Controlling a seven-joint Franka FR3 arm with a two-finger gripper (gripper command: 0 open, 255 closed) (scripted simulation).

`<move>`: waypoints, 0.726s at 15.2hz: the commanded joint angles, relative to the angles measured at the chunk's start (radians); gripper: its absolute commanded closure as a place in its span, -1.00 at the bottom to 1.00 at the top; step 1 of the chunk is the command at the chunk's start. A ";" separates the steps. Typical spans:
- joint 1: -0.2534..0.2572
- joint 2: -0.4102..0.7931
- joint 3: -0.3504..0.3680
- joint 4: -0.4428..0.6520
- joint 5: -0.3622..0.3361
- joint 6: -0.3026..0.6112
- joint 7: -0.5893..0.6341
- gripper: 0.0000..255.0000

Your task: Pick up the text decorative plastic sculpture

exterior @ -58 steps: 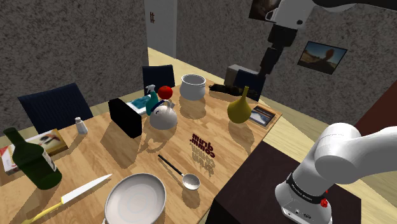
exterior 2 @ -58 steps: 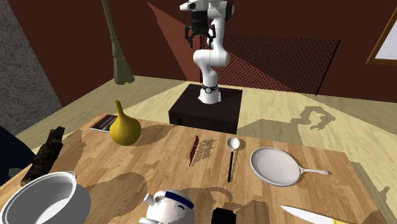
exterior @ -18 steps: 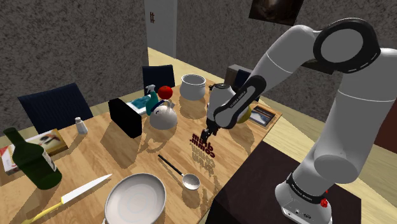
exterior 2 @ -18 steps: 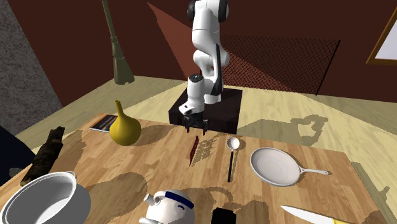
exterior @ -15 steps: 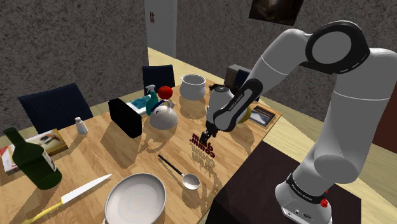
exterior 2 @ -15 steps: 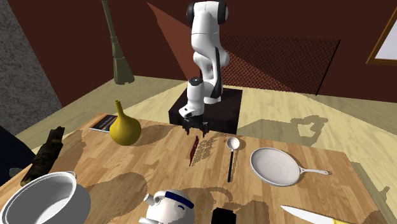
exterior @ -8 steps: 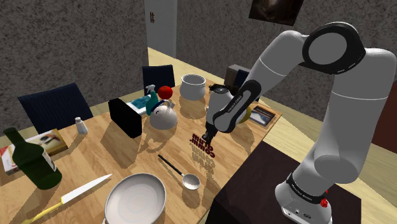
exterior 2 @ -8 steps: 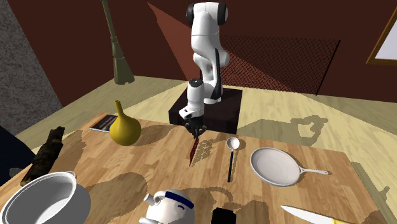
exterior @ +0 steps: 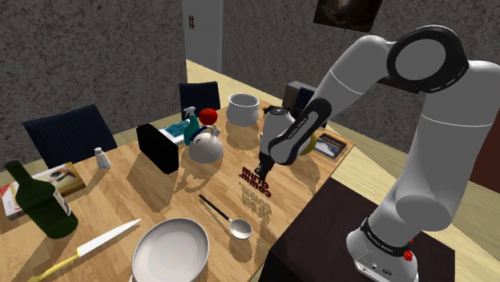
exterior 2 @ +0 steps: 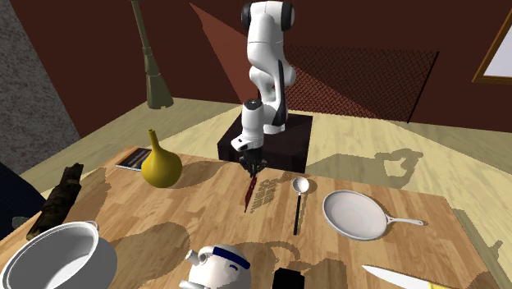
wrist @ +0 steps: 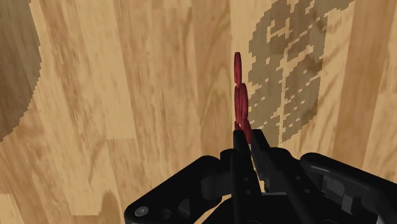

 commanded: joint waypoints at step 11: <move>-0.012 -0.174 0.016 -0.009 0.036 -0.164 -0.030 1.00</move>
